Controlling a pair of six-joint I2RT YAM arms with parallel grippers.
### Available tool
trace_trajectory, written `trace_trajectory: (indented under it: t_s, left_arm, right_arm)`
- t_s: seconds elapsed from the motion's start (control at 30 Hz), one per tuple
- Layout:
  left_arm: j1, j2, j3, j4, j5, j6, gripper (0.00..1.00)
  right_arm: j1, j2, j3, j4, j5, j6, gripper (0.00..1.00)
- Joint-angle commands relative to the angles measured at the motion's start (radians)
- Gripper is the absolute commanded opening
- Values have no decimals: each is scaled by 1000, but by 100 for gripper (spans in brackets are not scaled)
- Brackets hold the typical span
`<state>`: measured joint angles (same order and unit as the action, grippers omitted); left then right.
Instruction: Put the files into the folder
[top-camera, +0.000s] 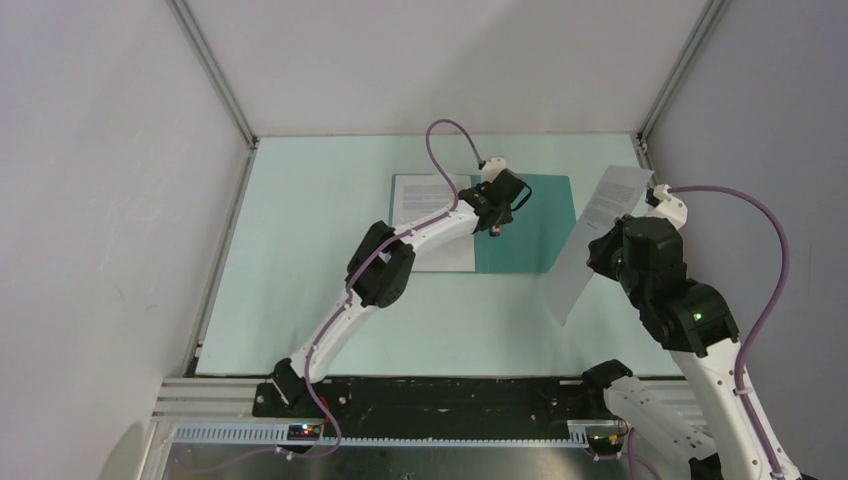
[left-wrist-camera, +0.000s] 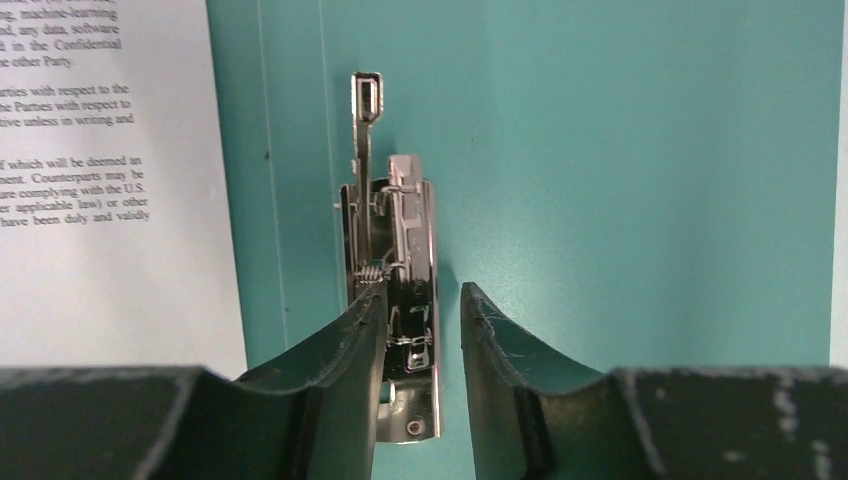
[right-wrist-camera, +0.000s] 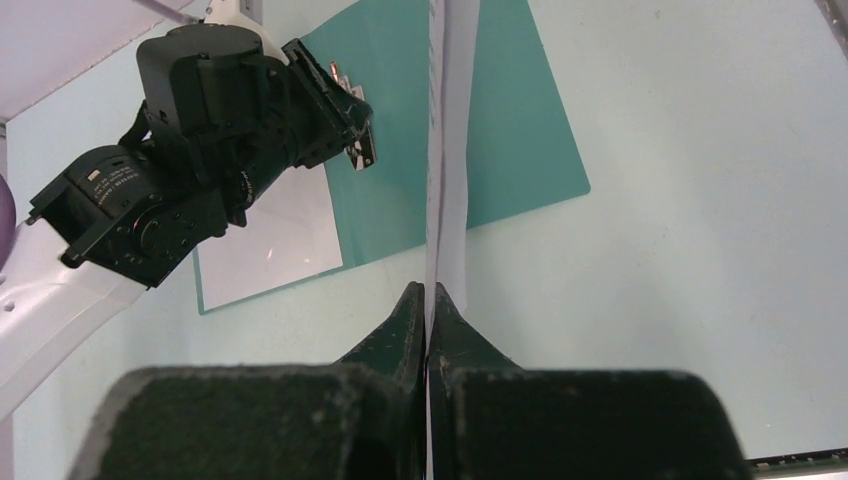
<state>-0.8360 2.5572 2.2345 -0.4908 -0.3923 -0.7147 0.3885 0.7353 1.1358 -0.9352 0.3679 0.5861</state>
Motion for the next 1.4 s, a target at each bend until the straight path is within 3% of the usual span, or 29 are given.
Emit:
trace_trajectory:
  t_s: [0.0,0.2,0.33,0.4,0.57,0.77,1.13,1.37]
  left_arm:
    - [-10,4,71,-11,-48,-5,37]
    - [-11,2,71,-30,-65,-31,25]
    - [-6,-18,49,-46,-71,-55,3]
    - [-6,-50,13,-53,-81,-68,0]
    - [-5,-206,-199,-50,-107,-128,0]
    - [-5,-410,-438,-45,-14,-64,0]
    - [-2,-761,-992,64,190,-35,0]
    - [-2,-848,-1148,145,248,-27,0]
  right_arm:
    - [1,-13,39,-1,1,-4,0]
    - [0,-17,39,-1,-6,-3,0]
    - [1,-25,39,-5,-14,-3,0]
    - [1,-26,39,-6,-19,-3,0]
    - [1,-18,38,1,-51,-15,0]
    - [1,-9,36,72,-165,-43,0]
    - [0,107,6,282,-608,-15,0]
    - [-40,193,-88,409,-803,73,0]
